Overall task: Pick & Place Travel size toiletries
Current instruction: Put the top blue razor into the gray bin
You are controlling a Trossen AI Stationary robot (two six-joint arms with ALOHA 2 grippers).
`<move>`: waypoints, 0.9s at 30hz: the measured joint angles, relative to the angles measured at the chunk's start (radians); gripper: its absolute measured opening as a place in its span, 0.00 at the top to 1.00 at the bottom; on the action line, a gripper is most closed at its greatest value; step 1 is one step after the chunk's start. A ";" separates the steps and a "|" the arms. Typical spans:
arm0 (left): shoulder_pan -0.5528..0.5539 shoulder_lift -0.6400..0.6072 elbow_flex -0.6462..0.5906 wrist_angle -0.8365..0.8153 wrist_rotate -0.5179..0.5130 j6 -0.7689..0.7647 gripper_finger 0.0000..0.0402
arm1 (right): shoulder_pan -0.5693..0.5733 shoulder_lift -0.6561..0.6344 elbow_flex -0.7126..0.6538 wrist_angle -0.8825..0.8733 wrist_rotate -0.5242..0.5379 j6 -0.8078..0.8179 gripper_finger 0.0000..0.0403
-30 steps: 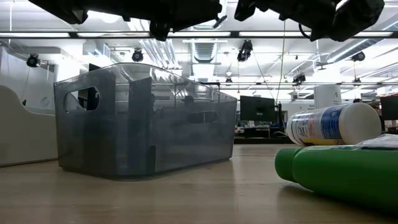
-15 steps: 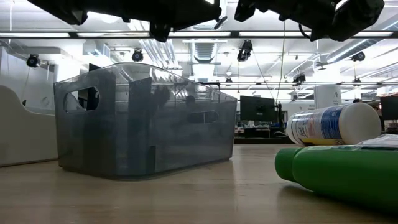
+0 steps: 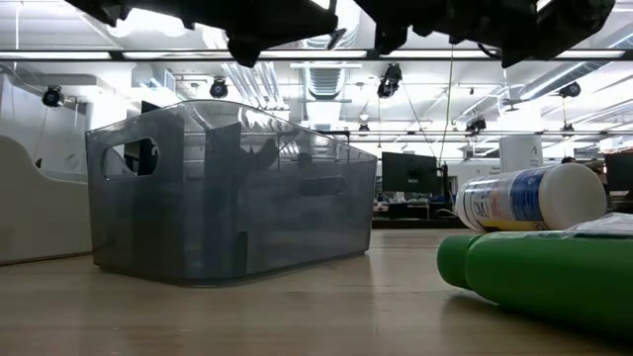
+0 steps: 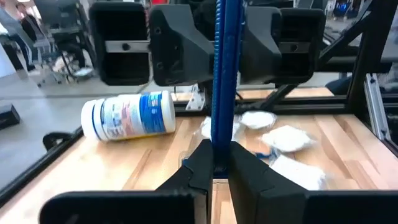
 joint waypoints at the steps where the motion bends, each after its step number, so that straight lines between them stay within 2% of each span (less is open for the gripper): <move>1: 0.000 -0.017 0.000 -0.036 0.006 -0.012 0.92 | 0.000 -0.011 0.000 -0.035 -0.001 0.000 0.63; 7: -0.004 -0.129 0.000 -0.255 0.075 -0.068 0.92 | 0.000 -0.094 0.000 -0.297 -0.002 0.020 0.54; 14: -0.019 -0.243 0.000 -0.470 0.143 -0.117 0.92 | 0.000 -0.183 0.000 -0.534 -0.001 0.056 0.49; 20: -0.020 -0.346 0.000 -0.677 0.299 -0.143 0.92 | 0.000 -0.235 0.000 -0.668 -0.001 0.060 0.49; 27: -0.036 -0.430 0.000 -0.975 0.336 -0.243 0.91 | 0.000 -0.247 -0.007 -0.746 0.001 0.076 0.54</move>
